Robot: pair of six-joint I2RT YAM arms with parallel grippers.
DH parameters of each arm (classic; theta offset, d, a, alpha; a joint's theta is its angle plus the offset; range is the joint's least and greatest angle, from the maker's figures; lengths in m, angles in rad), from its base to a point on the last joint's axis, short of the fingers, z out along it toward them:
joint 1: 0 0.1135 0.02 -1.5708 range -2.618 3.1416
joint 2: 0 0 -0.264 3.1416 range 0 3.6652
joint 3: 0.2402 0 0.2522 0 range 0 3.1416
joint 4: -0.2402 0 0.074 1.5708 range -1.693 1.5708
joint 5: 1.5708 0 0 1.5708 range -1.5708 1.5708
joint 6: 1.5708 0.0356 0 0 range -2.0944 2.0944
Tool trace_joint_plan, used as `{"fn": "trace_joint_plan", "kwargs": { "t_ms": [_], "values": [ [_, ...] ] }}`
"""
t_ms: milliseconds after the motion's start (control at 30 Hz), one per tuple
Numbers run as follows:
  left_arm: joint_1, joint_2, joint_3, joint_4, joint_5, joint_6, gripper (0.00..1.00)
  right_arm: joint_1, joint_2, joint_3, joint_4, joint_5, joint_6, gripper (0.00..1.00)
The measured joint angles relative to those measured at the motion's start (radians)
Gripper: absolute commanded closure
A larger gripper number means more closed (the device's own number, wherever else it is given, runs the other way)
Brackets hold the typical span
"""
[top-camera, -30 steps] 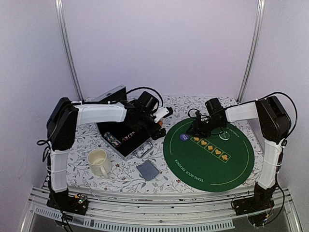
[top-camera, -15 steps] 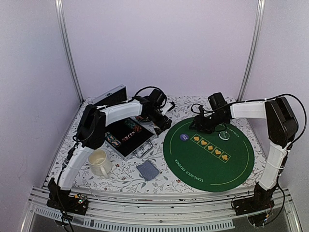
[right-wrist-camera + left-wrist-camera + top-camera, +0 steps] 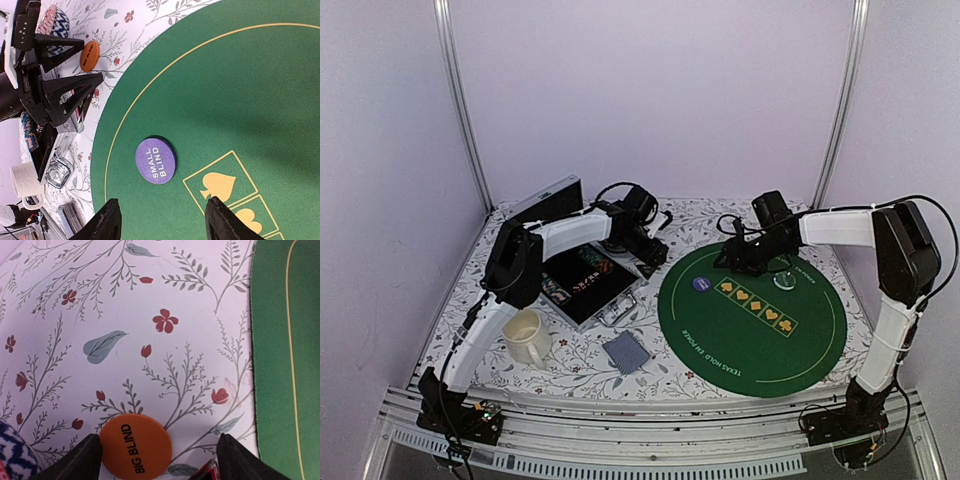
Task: Distribute texas hold em gaming equipment
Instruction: Adjust the all-in button at the center of the board.
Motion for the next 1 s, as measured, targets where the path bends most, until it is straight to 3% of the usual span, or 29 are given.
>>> {"fn": "trace_joint_plan", "kwargs": {
  "t_ms": [300, 433, 733, 1000],
  "values": [
    [0.018, 0.000, 0.000, 0.000, -0.018, -0.010, 0.11, 0.000, -0.010, 0.000, -0.001, 0.000, -0.002, 0.40],
    [0.023, 0.000, 0.000, 0.000, -0.019, -0.028, 0.02, 0.000, -0.013, -0.021, 0.001, 0.000, -0.002, 0.40],
    [0.042, 0.000, 0.000, 0.002, -0.041, -0.035, 0.03, 0.000, -0.013, -0.039, -0.004, -0.001, -0.002, 0.41],
    [0.045, -0.004, -0.019, 0.039, -0.072, -0.034, 0.10, 0.000, -0.013, -0.039, -0.004, -0.001, -0.002, 0.41]
  ]
}}
